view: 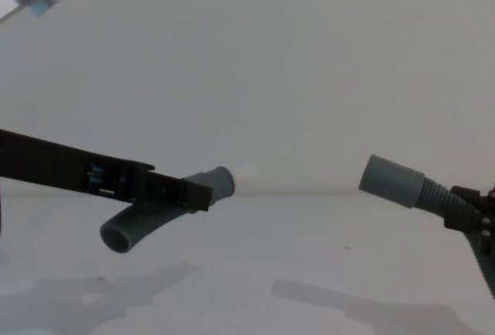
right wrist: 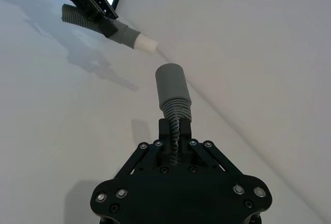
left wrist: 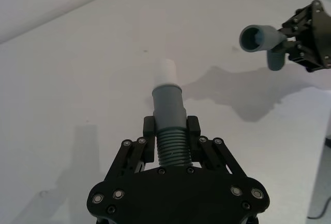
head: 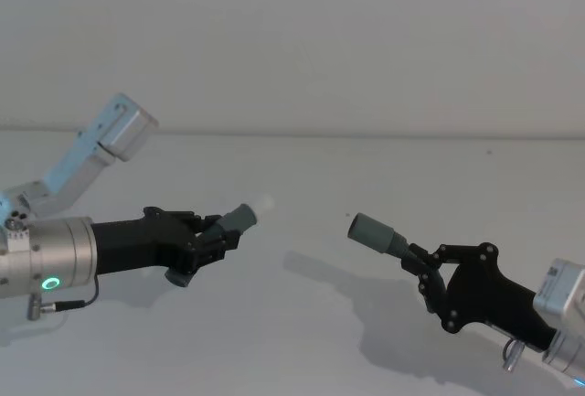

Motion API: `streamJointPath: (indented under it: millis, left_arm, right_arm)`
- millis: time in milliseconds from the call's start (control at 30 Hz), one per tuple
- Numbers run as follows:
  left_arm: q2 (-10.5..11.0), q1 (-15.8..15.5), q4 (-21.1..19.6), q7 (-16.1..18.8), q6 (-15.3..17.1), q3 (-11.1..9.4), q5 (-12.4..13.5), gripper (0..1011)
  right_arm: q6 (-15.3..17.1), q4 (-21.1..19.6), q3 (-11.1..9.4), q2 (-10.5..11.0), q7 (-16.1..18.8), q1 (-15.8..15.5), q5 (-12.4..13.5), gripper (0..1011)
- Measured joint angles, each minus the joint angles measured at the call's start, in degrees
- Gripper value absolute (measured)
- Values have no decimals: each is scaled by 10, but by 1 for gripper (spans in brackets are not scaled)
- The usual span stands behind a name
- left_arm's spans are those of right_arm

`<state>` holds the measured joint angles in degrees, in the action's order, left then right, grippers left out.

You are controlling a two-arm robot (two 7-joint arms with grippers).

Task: Use both hands to pick up one end of the pipe from the table, align the ends, and insert them.

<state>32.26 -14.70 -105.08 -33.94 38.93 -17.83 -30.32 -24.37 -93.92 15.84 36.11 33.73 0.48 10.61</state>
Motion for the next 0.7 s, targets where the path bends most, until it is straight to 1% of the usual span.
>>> streamJointPath:
  millis: [67,100,200,300,433,500,600,700]
  left_arm:
    - [4,-4,5,-17,0,0,-11,348]
    - [4,-4,5,-17,0,0,-11,348]
    - [9,-12,14,-38,1,-1,-22,348]
    - [12,-17,20,-50,1,-3,-29,348]
    - [16,-29,34,-76,2,-9,-42,348]
    - [16,-33,38,-84,3,-11,-46,348]
    - [18,-45,51,-103,6,-18,-54,348]
    - [19,-52,58,-115,10,-22,-59,348]
  right_arm:
    - [-6,2,1,0,3,2,0,86]
    - [-13,6,2,0,5,4,0,86]
    - [-24,10,5,1,10,7,-1,86]
    - [-40,17,9,1,16,13,-2,86]
    - [-60,26,16,3,25,22,-7,86]
    - [-66,28,18,3,27,25,-9,86]
    - [-79,35,23,3,31,32,-16,86]
    - [-86,39,26,3,33,36,-20,86]
